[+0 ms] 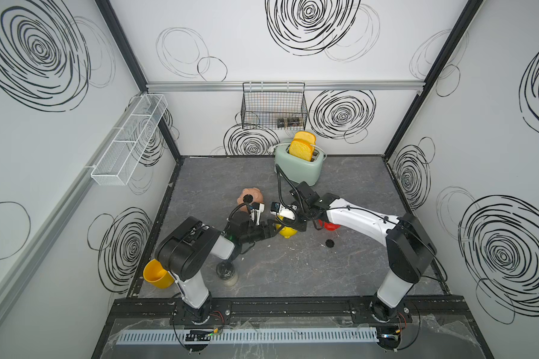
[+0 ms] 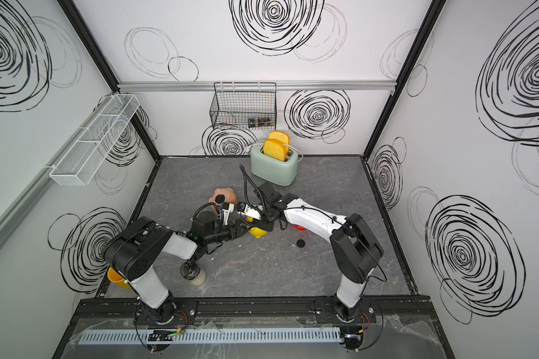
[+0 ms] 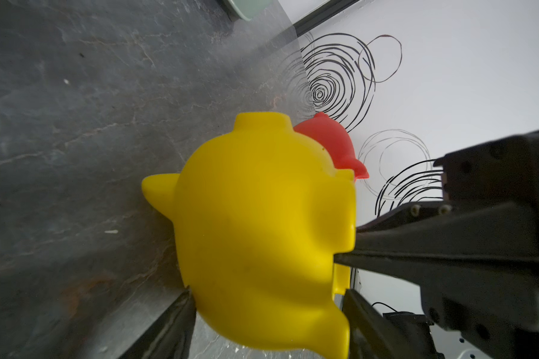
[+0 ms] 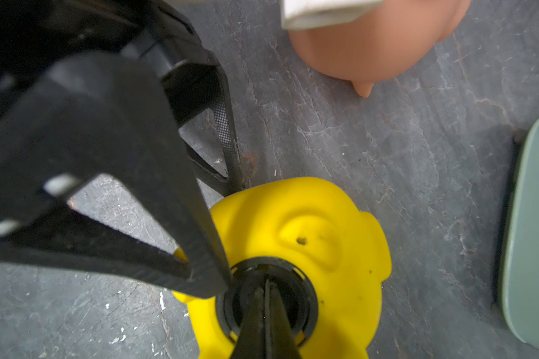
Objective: Close piggy banks
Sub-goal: Hold the piggy bank at the center of the board.
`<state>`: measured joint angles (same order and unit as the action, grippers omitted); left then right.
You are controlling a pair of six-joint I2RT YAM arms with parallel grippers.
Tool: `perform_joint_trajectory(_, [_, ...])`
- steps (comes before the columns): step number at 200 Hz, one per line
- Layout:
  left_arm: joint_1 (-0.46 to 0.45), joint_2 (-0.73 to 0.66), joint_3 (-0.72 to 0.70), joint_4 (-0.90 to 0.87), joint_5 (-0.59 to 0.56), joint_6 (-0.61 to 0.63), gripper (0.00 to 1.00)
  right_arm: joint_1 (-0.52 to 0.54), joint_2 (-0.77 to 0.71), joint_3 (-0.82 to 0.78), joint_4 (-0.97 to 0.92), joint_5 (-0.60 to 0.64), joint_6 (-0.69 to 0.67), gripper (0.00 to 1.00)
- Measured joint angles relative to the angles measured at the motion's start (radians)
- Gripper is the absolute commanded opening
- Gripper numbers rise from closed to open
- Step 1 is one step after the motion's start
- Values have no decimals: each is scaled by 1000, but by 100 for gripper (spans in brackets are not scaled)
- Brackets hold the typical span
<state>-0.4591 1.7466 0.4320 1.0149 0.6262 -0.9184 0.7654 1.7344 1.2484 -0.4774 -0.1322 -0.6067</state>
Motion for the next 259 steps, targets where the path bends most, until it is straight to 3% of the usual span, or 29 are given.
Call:
perform_joint_trajectory(162, [10,10,-13,0,-14,-2,75,100,29,23,36,166,268,0])
perform_joint_trajectory(259, [7,11,-14,-2,-8,-3,75,97,42,23,63,180,364,0])
